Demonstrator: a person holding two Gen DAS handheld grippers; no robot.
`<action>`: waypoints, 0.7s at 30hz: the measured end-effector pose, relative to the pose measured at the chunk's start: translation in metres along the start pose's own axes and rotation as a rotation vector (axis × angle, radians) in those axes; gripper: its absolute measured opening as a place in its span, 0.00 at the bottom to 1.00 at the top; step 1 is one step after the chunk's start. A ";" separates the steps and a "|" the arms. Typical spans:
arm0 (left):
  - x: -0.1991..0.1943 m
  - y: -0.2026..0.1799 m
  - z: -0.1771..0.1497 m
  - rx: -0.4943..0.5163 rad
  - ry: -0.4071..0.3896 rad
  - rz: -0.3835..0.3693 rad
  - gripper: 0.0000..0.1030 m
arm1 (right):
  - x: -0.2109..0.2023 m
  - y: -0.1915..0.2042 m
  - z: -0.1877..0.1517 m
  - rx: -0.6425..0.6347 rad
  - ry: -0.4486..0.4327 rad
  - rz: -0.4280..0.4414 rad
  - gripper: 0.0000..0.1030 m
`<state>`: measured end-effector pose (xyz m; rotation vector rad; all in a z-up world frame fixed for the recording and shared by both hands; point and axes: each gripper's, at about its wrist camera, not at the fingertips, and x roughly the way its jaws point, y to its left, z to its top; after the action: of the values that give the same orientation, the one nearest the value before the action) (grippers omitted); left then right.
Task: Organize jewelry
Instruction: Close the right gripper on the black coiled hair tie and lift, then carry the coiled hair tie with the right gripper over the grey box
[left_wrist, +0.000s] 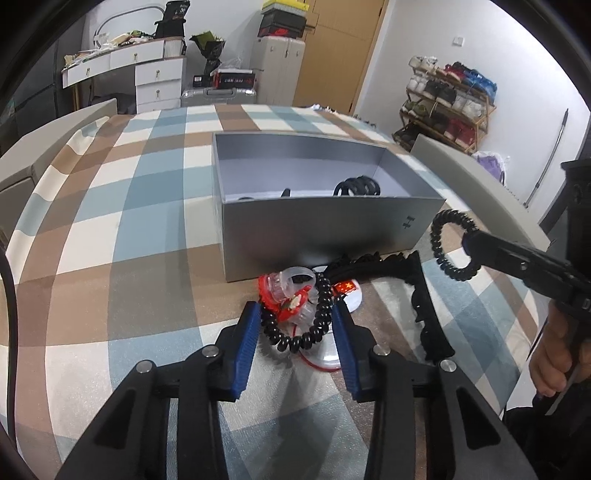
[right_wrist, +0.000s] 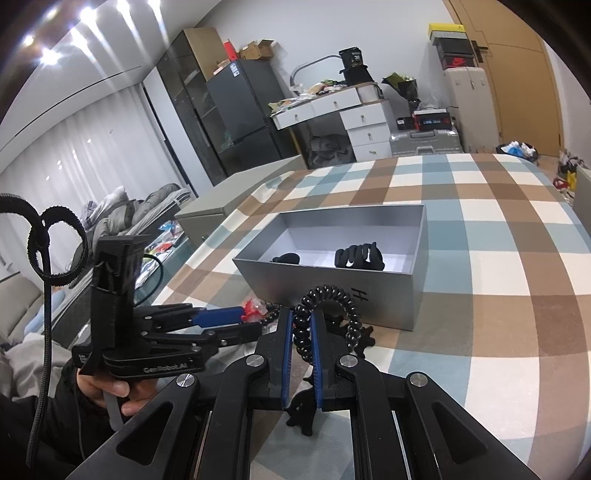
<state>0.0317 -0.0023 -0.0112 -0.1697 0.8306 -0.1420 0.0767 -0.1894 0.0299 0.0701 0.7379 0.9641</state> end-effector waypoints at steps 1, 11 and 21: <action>-0.002 0.000 0.000 -0.001 -0.006 -0.004 0.33 | 0.000 0.000 0.000 0.002 0.000 0.000 0.09; -0.014 -0.004 0.005 0.020 -0.089 -0.008 0.31 | -0.002 -0.001 -0.001 0.002 -0.001 -0.001 0.09; -0.021 0.000 0.011 0.015 -0.144 -0.030 0.29 | -0.001 -0.003 -0.001 0.005 0.002 0.002 0.09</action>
<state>0.0258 0.0025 0.0109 -0.1766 0.6839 -0.1620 0.0777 -0.1922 0.0293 0.0743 0.7428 0.9639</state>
